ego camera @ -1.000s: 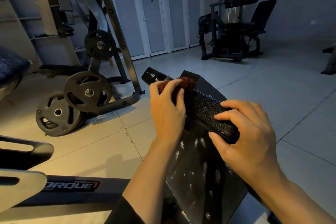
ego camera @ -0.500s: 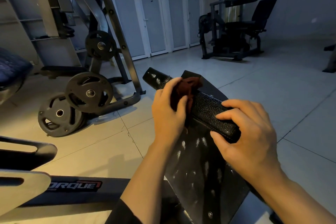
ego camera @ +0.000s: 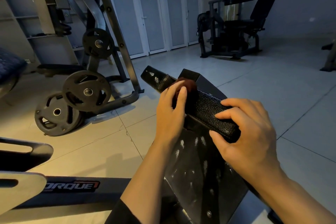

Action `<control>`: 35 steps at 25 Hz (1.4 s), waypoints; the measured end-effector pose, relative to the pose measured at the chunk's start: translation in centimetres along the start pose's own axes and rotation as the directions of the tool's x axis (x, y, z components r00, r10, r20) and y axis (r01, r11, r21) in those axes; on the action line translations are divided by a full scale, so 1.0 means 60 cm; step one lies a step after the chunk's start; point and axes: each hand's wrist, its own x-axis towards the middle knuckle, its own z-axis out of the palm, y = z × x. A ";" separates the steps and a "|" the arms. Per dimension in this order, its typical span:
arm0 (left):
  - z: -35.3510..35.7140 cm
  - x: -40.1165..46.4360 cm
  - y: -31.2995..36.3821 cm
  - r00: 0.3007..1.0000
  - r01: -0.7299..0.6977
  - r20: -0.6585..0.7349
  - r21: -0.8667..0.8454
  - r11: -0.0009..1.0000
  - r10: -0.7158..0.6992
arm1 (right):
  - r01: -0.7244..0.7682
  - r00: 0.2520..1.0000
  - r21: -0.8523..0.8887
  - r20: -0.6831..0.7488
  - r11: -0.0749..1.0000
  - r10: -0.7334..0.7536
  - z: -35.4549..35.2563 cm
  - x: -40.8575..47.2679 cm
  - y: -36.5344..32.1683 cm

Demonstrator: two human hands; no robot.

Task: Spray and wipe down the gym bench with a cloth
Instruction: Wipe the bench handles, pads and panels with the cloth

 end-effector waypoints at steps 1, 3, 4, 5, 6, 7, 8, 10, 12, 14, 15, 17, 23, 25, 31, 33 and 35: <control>0.002 -0.004 0.009 0.998 -0.031 -0.046 0.009 0.999 0.031 | -0.001 1.000 -0.002 -0.001 1.000 0.001 0.000 0.000 -0.001; 0.013 -0.012 0.035 0.985 -0.165 -0.036 0.054 0.985 0.167 | -0.010 1.000 0.005 -0.012 1.000 0.010 0.001 0.001 -0.003; 0.020 -0.017 0.045 0.973 -0.229 0.020 0.059 0.972 0.228 | -0.013 1.000 0.012 -0.018 1.000 0.013 0.001 0.001 -0.004; 0.025 -0.020 0.051 0.963 -0.265 0.065 0.061 0.962 0.261 | -0.016 1.000 0.020 -0.021 1.000 0.016 0.001 0.001 -0.004; 0.026 -0.018 0.051 0.963 -0.265 0.067 0.066 0.962 0.261 | -0.020 1.000 0.028 -0.018 0.999 0.021 0.001 0.001 -0.004; 0.025 -0.011 0.045 0.972 -0.235 0.025 0.070 0.969 0.234 | -0.026 1.000 0.030 -0.008 0.999 0.027 0.000 0.000 -0.004; 0.023 -0.002 0.033 0.982 -0.183 -0.039 0.071 0.981 0.186 | -0.030 1.000 0.031 0.004 0.999 0.030 -0.001 -0.001 -0.002; 0.015 0.008 0.009 0.978 -0.057 -0.194 0.083 0.995 0.072 | -0.023 0.999 0.029 0.032 0.999 0.022 -0.004 -0.002 0.001; 0.016 0.003 0.009 0.964 -0.004 -0.266 0.075 0.997 0.024 | -0.010 0.998 0.026 0.058 1.000 0.009 -0.006 -0.003 0.005; 0.023 -0.006 0.031 0.980 -0.099 -0.173 0.022 0.995 0.101 | -0.007 0.998 0.029 0.063 1.000 0.005 -0.008 -0.002 0.007; 0.022 -0.010 0.039 0.983 -0.152 -0.105 -0.001 0.988 0.151 | -0.010 0.998 0.034 0.059 0.999 0.008 -0.008 -0.002 0.007; 0.013 -0.002 0.032 0.981 -0.164 -0.101 0.038 0.986 0.167 | -0.017 0.999 0.051 0.045 0.999 0.015 -0.006 -0.001 0.005; 0.006 -0.004 0.020 0.985 0.020 -0.174 0.048 0.999 -0.011 | -0.017 0.999 0.048 0.040 0.999 0.015 -0.002 0.001 0.005; 0.010 -0.008 0.036 0.989 -0.126 -0.065 0.085 0.988 0.131 | -0.022 0.999 0.046 0.040 0.999 0.020 -0.003 0.001 0.004; 0.006 0.002 -0.002 0.984 0.026 -0.179 0.088 0.996 -0.010 | -0.029 0.998 0.079 0.050 0.996 0.025 -0.005 0.003 0.006; 0.007 -0.005 0.006 0.986 -0.006 -0.165 0.106 0.994 0.024 | -0.018 0.997 0.082 0.071 0.996 0.013 -0.006 0.001 0.008; 0.006 -0.012 0.021 0.987 -0.046 -0.149 0.105 0.993 0.061 | -0.016 0.997 0.077 0.080 0.997 0.010 -0.007 0.001 0.007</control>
